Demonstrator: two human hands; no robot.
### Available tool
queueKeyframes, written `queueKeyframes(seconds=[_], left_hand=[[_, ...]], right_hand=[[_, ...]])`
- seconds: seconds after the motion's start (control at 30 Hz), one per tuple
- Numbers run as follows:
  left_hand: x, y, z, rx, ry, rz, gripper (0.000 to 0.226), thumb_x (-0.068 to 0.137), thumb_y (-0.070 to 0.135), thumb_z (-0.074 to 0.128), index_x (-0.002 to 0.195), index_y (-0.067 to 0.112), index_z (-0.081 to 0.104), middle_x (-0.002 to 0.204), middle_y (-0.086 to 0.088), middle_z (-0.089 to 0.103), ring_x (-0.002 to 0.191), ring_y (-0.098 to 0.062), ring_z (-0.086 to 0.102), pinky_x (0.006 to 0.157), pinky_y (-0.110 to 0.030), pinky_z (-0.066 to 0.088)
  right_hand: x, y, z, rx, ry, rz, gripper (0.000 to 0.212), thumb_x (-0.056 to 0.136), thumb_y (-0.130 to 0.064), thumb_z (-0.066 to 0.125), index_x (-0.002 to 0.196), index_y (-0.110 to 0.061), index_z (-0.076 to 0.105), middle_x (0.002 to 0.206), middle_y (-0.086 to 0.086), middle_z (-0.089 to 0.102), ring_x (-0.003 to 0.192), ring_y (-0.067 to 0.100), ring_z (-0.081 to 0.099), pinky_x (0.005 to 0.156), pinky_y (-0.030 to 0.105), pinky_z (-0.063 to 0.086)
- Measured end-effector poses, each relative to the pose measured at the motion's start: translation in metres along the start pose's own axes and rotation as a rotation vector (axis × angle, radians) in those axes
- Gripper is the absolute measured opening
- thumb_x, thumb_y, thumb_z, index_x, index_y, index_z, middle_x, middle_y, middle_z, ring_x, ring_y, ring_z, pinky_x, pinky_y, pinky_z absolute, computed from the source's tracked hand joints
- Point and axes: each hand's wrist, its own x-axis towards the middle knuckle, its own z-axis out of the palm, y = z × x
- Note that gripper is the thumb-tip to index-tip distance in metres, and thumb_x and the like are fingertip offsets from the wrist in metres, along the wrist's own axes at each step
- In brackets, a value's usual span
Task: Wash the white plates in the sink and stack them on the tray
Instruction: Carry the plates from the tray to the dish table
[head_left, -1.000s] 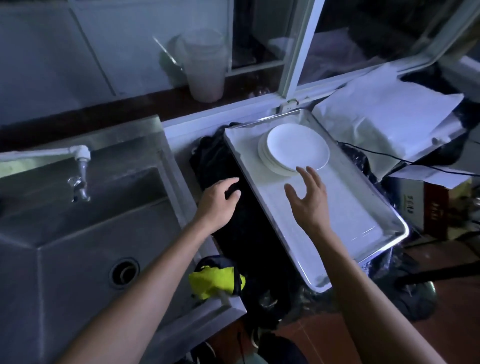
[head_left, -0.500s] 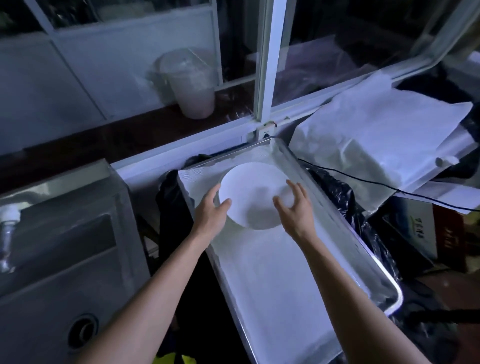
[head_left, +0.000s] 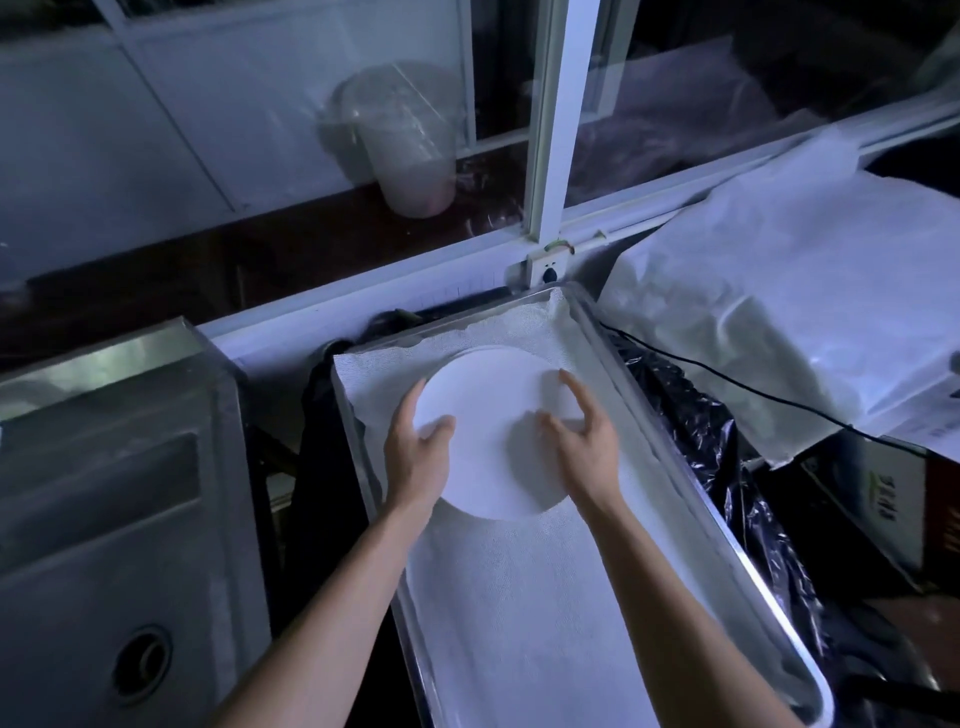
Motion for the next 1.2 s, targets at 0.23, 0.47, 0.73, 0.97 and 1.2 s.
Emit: queueKeyframes(seconds=[0.23, 0.47, 0.73, 0.97, 1.2], left_hand=[[-0.001, -0.002, 0.006, -0.071, 0.058, -0.008, 0.059, 0.084, 0.010, 0.069, 0.130, 0.045, 0.061, 0.117, 0.016, 0.068, 0.088, 0.016, 0.061, 0.069, -0.005, 0.046], [-0.008, -0.005, 0.001, -0.099, 0.063, -0.018, 0.066, 0.078, 0.006, 0.073, 0.133, 0.040, 0.060, 0.117, 0.019, 0.066, 0.097, 0.015, 0.060, 0.069, -0.001, 0.044], [-0.020, -0.005, -0.002, -0.091, 0.026, -0.003, 0.065, 0.070, 0.021, 0.071, 0.131, 0.041, 0.061, 0.117, 0.029, 0.065, 0.104, 0.013, 0.060, 0.077, -0.003, 0.044], [-0.038, -0.008, -0.010, -0.100, 0.035, -0.034, 0.066, 0.068, 0.025, 0.071, 0.131, 0.039, 0.060, 0.121, 0.020, 0.067, 0.109, 0.000, 0.063, 0.089, -0.025, 0.051], [-0.061, -0.015, -0.016, -0.103, 0.031, -0.033, 0.062, 0.083, 0.004, 0.072, 0.134, 0.035, 0.057, 0.118, 0.023, 0.064, 0.105, 0.007, 0.061, 0.083, -0.013, 0.049]], right_hand=[[-0.001, 0.000, 0.000, 0.102, -0.032, 0.016, 0.064, 0.073, -0.024, 0.067, 0.128, -0.054, 0.057, 0.126, -0.007, 0.065, 0.107, 0.022, 0.064, 0.093, 0.048, 0.056], [-0.006, 0.000, 0.001, 0.096, -0.027, 0.020, 0.062, 0.078, -0.012, 0.066, 0.125, -0.052, 0.059, 0.123, -0.015, 0.063, 0.105, 0.020, 0.063, 0.090, 0.048, 0.057], [-0.022, 0.008, -0.003, 0.096, 0.031, 0.044, 0.061, 0.078, -0.013, 0.066, 0.124, -0.052, 0.058, 0.118, -0.010, 0.068, 0.100, 0.018, 0.066, 0.087, 0.044, 0.059], [-0.038, 0.009, -0.006, 0.034, 0.039, 0.007, 0.058, 0.079, -0.018, 0.065, 0.129, -0.047, 0.057, 0.127, -0.014, 0.063, 0.114, 0.013, 0.060, 0.098, 0.037, 0.053], [-0.059, 0.016, -0.015, -0.040, 0.032, -0.056, 0.052, 0.081, -0.018, 0.067, 0.128, -0.041, 0.062, 0.139, -0.012, 0.056, 0.129, 0.011, 0.050, 0.111, 0.042, 0.041]])
